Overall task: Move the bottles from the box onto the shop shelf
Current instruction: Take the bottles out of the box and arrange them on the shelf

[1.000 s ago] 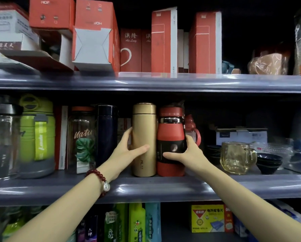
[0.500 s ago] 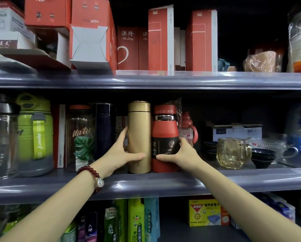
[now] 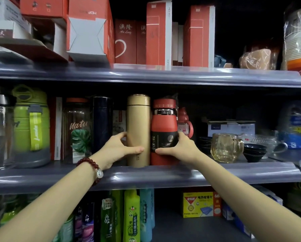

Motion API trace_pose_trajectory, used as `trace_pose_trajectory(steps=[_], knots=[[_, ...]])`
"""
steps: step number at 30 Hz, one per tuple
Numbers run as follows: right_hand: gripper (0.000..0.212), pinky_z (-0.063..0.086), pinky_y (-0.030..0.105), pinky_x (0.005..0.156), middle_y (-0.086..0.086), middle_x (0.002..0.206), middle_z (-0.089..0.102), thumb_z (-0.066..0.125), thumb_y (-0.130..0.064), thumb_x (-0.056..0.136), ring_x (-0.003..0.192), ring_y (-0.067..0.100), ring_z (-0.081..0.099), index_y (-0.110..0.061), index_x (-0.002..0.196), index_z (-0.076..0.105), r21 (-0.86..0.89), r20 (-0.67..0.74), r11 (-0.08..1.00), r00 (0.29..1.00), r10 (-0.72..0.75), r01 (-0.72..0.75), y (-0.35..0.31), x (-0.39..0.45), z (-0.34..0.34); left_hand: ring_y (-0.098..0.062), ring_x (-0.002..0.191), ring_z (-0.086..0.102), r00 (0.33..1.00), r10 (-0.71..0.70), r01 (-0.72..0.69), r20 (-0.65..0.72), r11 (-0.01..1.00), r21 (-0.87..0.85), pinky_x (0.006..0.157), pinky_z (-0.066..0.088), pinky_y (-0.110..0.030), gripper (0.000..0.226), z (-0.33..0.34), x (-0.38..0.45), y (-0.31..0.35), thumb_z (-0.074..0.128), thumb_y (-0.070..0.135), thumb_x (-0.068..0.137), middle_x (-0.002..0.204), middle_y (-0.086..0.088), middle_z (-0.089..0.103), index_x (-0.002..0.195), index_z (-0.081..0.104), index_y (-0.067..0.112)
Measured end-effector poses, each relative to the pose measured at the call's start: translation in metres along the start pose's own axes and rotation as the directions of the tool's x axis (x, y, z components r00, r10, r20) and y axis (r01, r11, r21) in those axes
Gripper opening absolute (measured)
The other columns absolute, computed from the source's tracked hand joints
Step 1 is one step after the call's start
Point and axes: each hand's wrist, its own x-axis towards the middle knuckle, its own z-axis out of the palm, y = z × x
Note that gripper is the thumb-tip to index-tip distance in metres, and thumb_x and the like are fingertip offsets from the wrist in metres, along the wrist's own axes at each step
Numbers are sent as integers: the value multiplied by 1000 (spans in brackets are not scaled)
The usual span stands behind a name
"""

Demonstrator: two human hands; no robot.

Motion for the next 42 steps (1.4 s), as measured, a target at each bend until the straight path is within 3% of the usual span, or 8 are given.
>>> trace_pose_trajectory(steps=[7, 14, 17, 21, 24, 26, 30, 42], knots=[[86, 53, 36, 92, -8, 112, 65, 88, -49, 46, 100, 13, 63, -29, 122, 51, 29, 76, 1000, 997, 5, -7, 10, -7, -22, -22, 127, 48, 1000, -3, 3, 16, 999, 39, 109, 39, -45, 147, 15, -6, 6, 87, 63, 19, 142, -1, 48, 147, 28, 24], [89, 49, 42, 98, -1, 119, 64, 88, -45, 51, 108, 19, 61, -25, 128, 46, 77, 43, 997, 999, -16, 13, 10, -14, -17, -19, 125, 50, 998, 42, -46, 49, 996, 82, 109, 40, -41, 116, 18, -14, 8, 85, 59, 42, 139, 2, 52, 143, 38, 24], [96, 45, 42, 100, 8, 131, 54, 86, -46, 59, 118, 25, 54, -19, 135, 34, 9, -119, 991, 984, -133, 135, -12, -20, -17, -15, 124, 51, 998, 62, -67, 32, 979, 193, 108, 42, -39, 111, 17, -24, 12, 78, 64, 49, 138, 7, 51, 144, 36, 24], [81, 31, 36, 111, 5, 145, 40, 72, -41, 79, 134, 18, 35, -14, 144, 31, -156, -380, 885, 800, -464, 439, -64, -44, 2, -10, 108, 58, 939, 193, -109, -283, 951, 289, 80, 46, -15, 73, -17, -43, 8, 77, 51, 66, 117, 11, 57, 130, 52, 27], [57, 39, 28, 102, -1, 130, 51, 67, -33, 84, 120, 11, 46, -16, 134, 45, -130, -265, 807, 764, -589, 577, -89, -63, 40, -11, 102, 57, 775, 309, -120, -552, 928, 352, 80, 45, -19, 54, -62, -59, -2, 77, 40, 73, 112, 6, 59, 120, 57, 23], [58, 40, 26, 100, -2, 131, 51, 67, -36, 84, 120, 10, 47, -18, 134, 43, -64, -149, 850, 837, -527, 524, -95, -66, 74, -17, 108, 56, 744, 263, -53, -614, 939, 339, 89, 46, -29, 63, -91, -63, -11, 77, 39, 73, 118, -1, 59, 127, 51, 18], [83, 39, 29, 100, 2, 142, 42, 71, -51, 77, 127, 18, 44, -18, 142, 31, 72, 13, 983, 985, -170, 168, -98, -50, 136, -26, 127, 48, 917, 42, 113, -397, 927, 358, 107, 41, -40, 97, -130, -60, -37, 82, 38, 68, 140, -12, 48, 144, 30, 9], [96, 50, 35, 92, 11, 133, 53, 88, -41, 59, 119, 28, 55, -10, 131, 32, 97, -142, 994, 988, 55, -41, -111, 9, 195, -28, 125, 52, 959, 1, 59, -283, 977, 204, 104, 45, -42, 124, -142, -7, -57, 90, 36, 54, 141, -10, 49, 149, 12, 15]])
